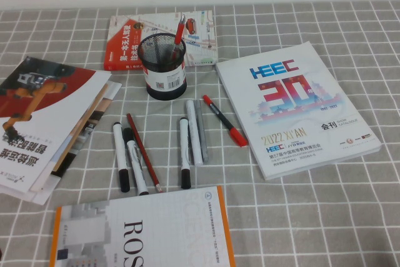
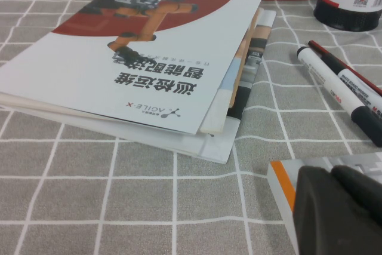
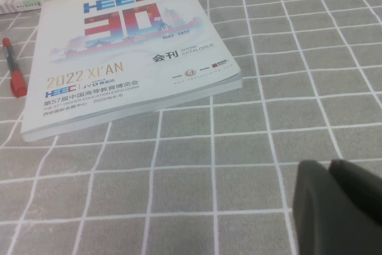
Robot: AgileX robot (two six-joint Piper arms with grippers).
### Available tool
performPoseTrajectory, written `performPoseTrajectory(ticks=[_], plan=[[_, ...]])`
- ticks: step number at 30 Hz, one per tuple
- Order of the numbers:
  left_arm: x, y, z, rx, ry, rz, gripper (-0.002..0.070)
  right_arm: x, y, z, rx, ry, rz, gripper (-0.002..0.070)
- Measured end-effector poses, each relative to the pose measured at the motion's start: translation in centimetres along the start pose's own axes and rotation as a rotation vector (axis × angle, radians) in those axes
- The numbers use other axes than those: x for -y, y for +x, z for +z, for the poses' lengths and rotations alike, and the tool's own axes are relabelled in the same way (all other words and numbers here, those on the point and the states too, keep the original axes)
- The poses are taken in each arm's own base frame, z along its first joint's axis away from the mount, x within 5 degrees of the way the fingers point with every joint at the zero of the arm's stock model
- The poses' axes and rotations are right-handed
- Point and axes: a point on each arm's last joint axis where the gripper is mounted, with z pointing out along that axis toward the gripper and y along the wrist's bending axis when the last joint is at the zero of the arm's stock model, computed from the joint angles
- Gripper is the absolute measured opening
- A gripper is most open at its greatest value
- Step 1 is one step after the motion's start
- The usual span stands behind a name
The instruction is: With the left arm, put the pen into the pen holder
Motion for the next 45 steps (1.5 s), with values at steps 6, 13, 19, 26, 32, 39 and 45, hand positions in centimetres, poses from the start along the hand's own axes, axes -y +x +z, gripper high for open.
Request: performPoseTrajectory(ticks=[6,13,19,26,32,39,45], plan=[[0.0,0.0,0.0,0.0,0.0,0.0,-0.0003,0.0,0.0,0.0,0.0,0.0,0.0,-0.0013],[0.2,-0.4,0.0,0.047,0.029,-0.08,-0.0003,0.0,0.0,0.0,0.0,0.0,0.0,-0.0012],[0.5,-1.9,-0.2,0.193,0.093,-0.352,-0.0003,0.0,0.0,0.0,0.0,0.0,0.0,-0.0013],[0.5,-2.3,-0.3,0.233,0.118,-0.485,-0.0003,0.0,0.0,0.0,0.0,0.0,0.0,-0.0013],[0.6,-2.3,-0.3,0.227,0.136,-0.567,-0.0003,0.0,0.0,0.0,0.0,0.0,0.0,-0.0013],[1.1,-5.8,0.0,0.057,0.155,-0.585,-0.0003,0.0,0.0,0.0,0.0,0.0,0.0,-0.0012],[2.0,-10.2,2.3,-0.215,0.186,-0.493,-0.0003,0.0,0.0,0.0,0.0,0.0,0.0,-0.0013]])
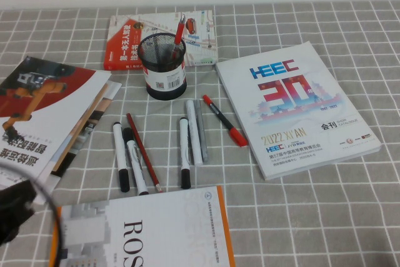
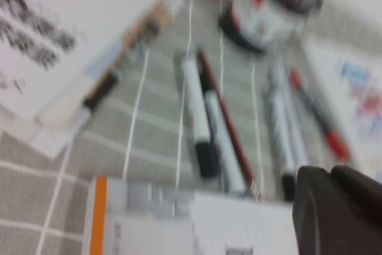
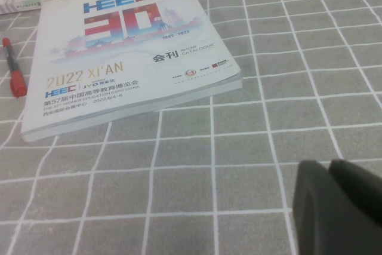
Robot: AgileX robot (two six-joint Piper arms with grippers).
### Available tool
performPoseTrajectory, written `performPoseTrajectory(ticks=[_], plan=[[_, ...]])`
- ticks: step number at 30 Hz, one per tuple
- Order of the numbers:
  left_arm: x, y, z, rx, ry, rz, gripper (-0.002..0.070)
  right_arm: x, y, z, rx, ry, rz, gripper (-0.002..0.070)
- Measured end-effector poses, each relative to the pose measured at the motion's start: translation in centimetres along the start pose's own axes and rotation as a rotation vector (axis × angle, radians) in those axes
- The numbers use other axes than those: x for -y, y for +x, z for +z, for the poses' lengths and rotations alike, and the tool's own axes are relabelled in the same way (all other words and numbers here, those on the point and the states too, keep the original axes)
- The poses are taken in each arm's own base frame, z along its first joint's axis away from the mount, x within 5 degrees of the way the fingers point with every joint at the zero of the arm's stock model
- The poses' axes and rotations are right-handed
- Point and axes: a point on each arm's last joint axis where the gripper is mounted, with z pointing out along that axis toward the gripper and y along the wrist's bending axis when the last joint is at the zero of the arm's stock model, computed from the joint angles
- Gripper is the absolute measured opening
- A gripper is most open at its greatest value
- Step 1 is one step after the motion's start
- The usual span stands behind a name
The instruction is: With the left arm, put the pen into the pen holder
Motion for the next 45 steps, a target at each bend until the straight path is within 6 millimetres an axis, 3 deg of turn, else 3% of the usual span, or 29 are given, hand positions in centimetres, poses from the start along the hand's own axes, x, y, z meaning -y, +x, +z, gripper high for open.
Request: performPoseTrajectory(ticks=[5,12,16,26,39,45], plan=[[1.0,-2.3,3.1,-0.248,-0.025,0.108,-0.0003,0.0,0.0,0.0,0.0,0.0,0.0,-0.0013],[1.2,-4.3,7.2,-0.411,-0.034,0.18,-0.0003,0.0,0.0,0.0,0.0,0.0,0.0,-0.0012],[1.9,-4.2,9.3,-0.481,-0.015,0.203,-0.0003,0.0,0.0,0.0,0.0,0.0,0.0,-0.0012],[6.1,-4.1,14.5,-0.587,0.071,0.296,-0.0003,0.0,0.0,0.0,0.0,0.0,0.0,-0.0012],[10.1,-4.8,19.7,-0.706,0.036,0.397,-0.0003,0.0,0.0,0.0,0.0,0.0,0.0,-0.0012],[10.0,-5.1,21.4,-0.758,-0.058,0.452,-0.0003,0.0,0.0,0.0,0.0,0.0,0.0,-0.0012]])
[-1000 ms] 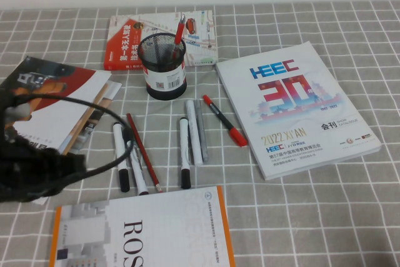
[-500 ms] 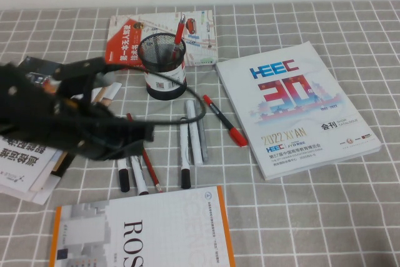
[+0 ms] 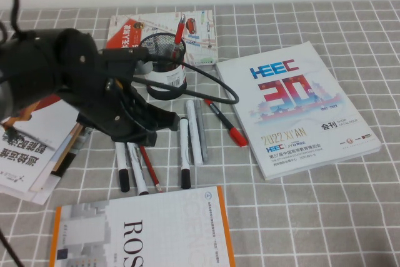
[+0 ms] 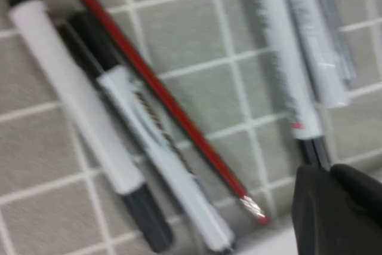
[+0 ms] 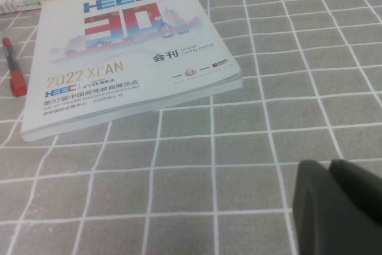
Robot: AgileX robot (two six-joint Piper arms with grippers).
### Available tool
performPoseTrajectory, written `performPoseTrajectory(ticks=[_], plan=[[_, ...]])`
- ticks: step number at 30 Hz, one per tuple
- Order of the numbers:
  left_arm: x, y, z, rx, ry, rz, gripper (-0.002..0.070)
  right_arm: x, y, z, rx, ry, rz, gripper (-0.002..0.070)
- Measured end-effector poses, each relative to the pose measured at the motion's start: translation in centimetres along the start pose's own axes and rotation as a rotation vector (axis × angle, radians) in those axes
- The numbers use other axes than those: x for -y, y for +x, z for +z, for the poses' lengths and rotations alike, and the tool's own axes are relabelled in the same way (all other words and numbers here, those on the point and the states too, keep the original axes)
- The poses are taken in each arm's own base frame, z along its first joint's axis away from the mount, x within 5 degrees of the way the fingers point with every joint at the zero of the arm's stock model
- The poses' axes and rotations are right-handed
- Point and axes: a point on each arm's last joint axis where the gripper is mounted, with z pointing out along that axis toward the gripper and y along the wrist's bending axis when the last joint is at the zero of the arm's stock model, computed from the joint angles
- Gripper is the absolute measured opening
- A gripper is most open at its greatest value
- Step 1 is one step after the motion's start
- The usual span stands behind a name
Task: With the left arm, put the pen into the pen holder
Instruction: Pick up the pen on the table
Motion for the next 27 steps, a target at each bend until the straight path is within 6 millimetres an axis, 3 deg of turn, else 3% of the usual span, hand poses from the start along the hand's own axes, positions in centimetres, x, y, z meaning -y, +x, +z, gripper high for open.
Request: performPoseTrajectory(ticks=[8,12,18,27], plan=[[-0.6,-1.4,1.6,-0.044,-0.066,0.089,0.0015,0.0,0.0,0.0,0.0,0.0,0.0,-0.0012],[-1.7,-1.7,2.5,-0.095,-0.079,0.071,0.0104,0.0,0.0,0.0,0.0,0.0,0.0,-0.0012],[-5.0,-1.5,3.3,-0.161,-0.113,-0.06,0.0253,0.0,0.0,0.0,0.0,0.0,0.0,-0.0012],[-6.8,-1.4,5.4,-0.191,-0.145,-0.15,0.028,0.0,0.0,0.0,0.0,0.0,0.0,-0.0012]])
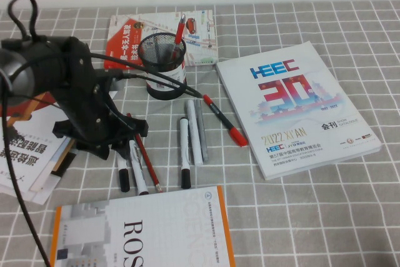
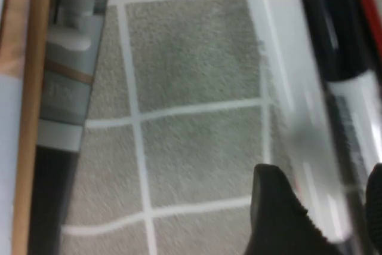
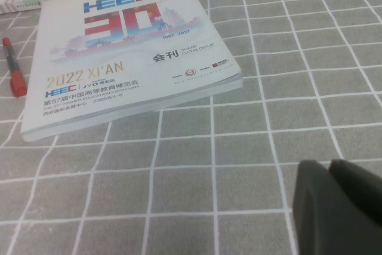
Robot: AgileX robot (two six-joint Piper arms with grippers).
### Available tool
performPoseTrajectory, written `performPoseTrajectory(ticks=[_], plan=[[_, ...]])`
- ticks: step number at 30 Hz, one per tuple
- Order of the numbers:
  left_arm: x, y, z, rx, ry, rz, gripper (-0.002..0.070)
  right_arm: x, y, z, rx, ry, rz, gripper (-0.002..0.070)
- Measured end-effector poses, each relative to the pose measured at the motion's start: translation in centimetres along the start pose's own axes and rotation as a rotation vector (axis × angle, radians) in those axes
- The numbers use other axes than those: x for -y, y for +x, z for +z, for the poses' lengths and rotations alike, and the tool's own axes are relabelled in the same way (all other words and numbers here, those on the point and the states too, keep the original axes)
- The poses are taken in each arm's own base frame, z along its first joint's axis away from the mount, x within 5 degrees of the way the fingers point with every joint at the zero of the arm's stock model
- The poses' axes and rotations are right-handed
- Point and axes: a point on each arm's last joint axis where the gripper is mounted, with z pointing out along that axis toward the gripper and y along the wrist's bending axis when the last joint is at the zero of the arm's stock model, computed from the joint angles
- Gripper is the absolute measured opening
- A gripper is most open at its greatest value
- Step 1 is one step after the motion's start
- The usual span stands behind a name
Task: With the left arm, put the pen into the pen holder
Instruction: Pick up the pen on the table
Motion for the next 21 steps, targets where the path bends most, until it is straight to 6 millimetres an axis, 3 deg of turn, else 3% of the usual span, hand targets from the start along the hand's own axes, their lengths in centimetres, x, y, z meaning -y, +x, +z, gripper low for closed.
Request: performPoseTrajectory(ticks=[18,21], plan=[[-0.3,-0.8,2.2,0.021,-0.019,-0.001,0.028,0.0,0.0,0.0,0.0,0.0,0.0,-0.0012],[-0.3,-0.8,2.3,0.014,-0.021,0.0,0.0252,0.0,0.0,0.0,0.0,0.0,0.0,-0.0012]])
